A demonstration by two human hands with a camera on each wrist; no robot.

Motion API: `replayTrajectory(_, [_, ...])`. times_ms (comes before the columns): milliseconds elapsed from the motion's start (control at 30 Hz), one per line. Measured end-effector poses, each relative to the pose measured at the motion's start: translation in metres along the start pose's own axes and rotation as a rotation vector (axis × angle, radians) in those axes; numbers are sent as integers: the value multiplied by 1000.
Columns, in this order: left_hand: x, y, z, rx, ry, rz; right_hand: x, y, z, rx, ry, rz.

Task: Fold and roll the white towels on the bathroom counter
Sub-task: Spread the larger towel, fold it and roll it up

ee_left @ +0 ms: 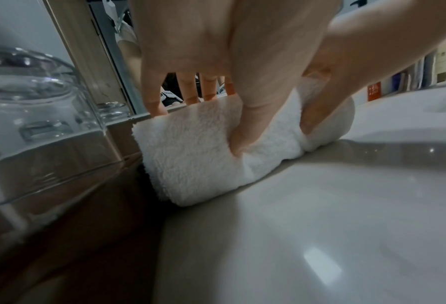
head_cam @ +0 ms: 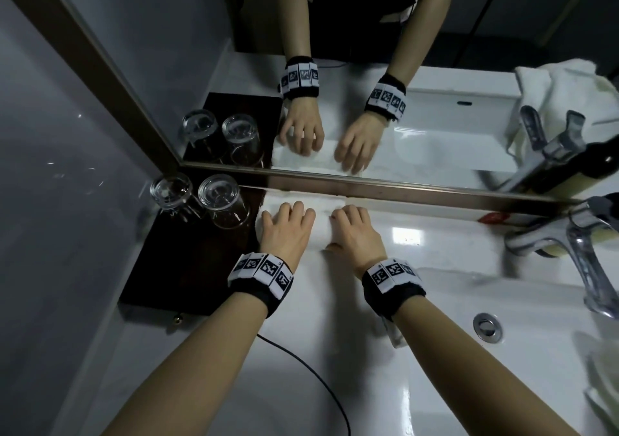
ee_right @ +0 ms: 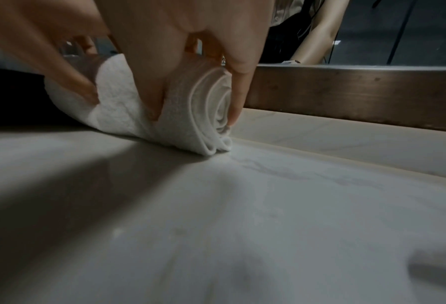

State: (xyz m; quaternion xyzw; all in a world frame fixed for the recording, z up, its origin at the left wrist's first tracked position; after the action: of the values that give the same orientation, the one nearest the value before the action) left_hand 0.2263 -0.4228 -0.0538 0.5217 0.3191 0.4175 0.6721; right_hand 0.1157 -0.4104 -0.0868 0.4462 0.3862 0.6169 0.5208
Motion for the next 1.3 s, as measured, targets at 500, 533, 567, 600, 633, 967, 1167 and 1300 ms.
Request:
replayTrajectory(500, [21,-12,3,143,-30,-48,32,5,-6,75,-15,-96])
replayTrajectory(533, [25,-12,3,138,-26,-53,35,6,-6,72,-25,-99])
replayTrajectory(567, [29,-12,4,136,-23,-53,38,7,-6,73,-32,-103])
replayTrajectory(600, [33,-13,4,136,-20,-43,41,7,-6,76,-35,-106])
replayTrajectory(633, [37,-14,5,139,-15,-36,45,8,-6,80,-38,-105])
replayTrajectory(967, [89,-17,-19,191,-164,14,106,11,-6,49,-73,-142])
replayTrajectory(1167, [105,-19,-72,325,-391,100,162,-3,-19,-94,-165,-129])
replayTrajectory(1300, [118,-20,-119,409,-524,145,212,-13,-42,-160,-305,-184])
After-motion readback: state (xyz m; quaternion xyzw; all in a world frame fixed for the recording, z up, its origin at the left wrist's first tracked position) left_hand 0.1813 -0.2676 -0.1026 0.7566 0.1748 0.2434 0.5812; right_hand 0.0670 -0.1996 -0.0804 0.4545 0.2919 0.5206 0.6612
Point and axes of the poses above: each hand's wrist, its own x-axis away from the middle knuckle, its own y-axis out of the back of the hand, z = x × y, the point moved 7 cm from there along -x, towards the middle knuckle
